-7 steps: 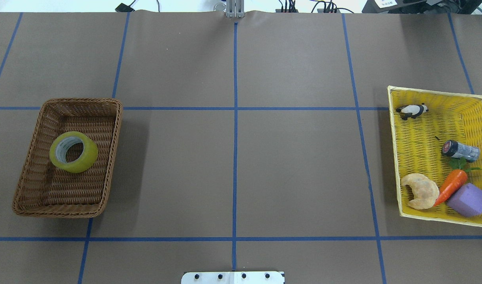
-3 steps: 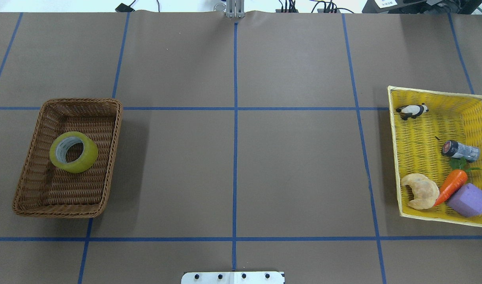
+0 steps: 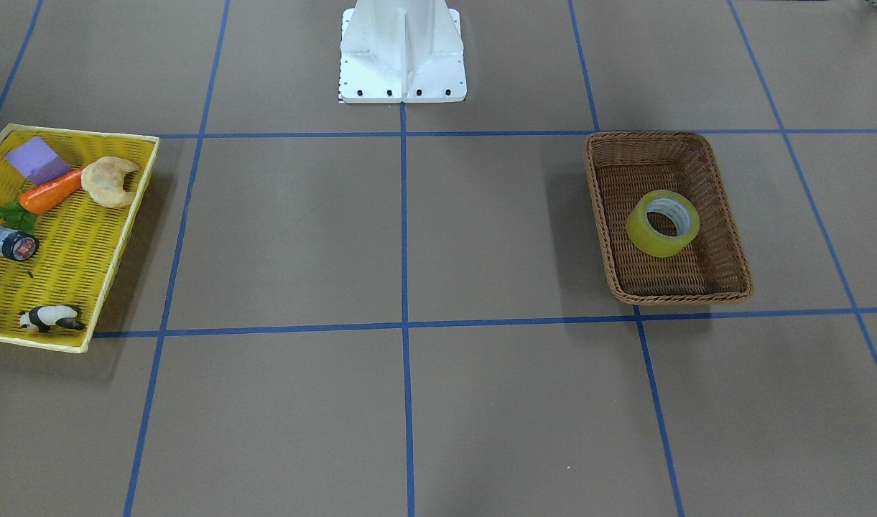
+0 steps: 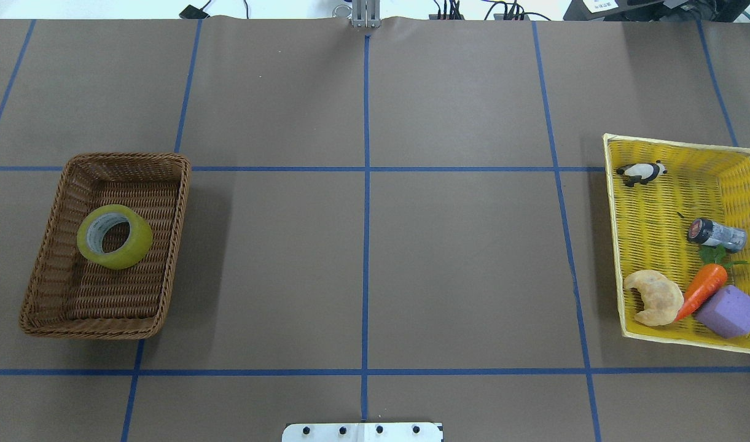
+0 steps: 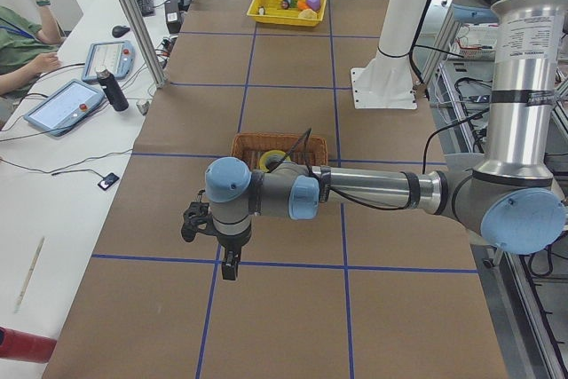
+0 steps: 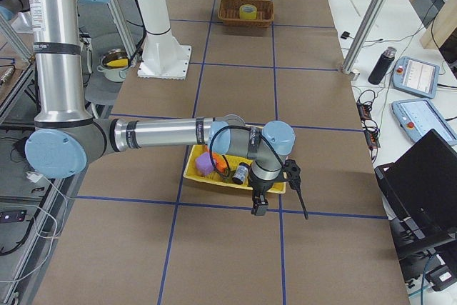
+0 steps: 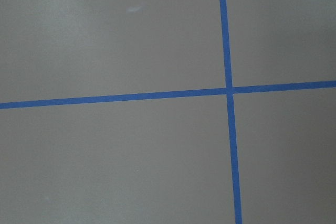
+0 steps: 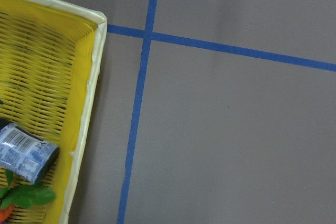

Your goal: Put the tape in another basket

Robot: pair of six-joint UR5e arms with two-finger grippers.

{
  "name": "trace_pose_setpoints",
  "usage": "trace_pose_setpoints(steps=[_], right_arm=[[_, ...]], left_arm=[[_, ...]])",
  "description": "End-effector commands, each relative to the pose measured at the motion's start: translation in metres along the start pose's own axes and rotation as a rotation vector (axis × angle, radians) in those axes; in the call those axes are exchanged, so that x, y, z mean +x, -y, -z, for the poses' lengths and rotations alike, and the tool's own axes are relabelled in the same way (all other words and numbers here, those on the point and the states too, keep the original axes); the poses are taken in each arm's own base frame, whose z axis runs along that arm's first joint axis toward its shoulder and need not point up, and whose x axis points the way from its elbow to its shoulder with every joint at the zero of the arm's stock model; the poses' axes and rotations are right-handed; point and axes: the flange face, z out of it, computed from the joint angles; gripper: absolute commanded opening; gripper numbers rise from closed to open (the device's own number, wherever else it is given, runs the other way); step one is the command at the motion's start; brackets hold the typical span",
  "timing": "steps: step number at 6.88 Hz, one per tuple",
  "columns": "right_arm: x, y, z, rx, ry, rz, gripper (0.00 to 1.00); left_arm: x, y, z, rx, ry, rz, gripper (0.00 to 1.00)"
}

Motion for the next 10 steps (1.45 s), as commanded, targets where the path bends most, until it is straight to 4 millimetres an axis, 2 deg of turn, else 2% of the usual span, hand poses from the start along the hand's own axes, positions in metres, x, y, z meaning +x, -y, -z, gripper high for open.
trace_pose_setpoints(steps=[1, 10], right_arm=[[-0.0011, -0.001, 0.0066, 0.019, 0.001, -0.023, 1.0], [-0.0027, -0.0016, 0.014, 0.037, 0.016, -0.024, 1.0]], left_arm=[[-0.0016, -0.0064, -0.0027, -0.005, -0.004, 0.007, 0.98], [-0.004, -0.0077, -0.005, -0.01, 0.001, 0.006, 0.98]])
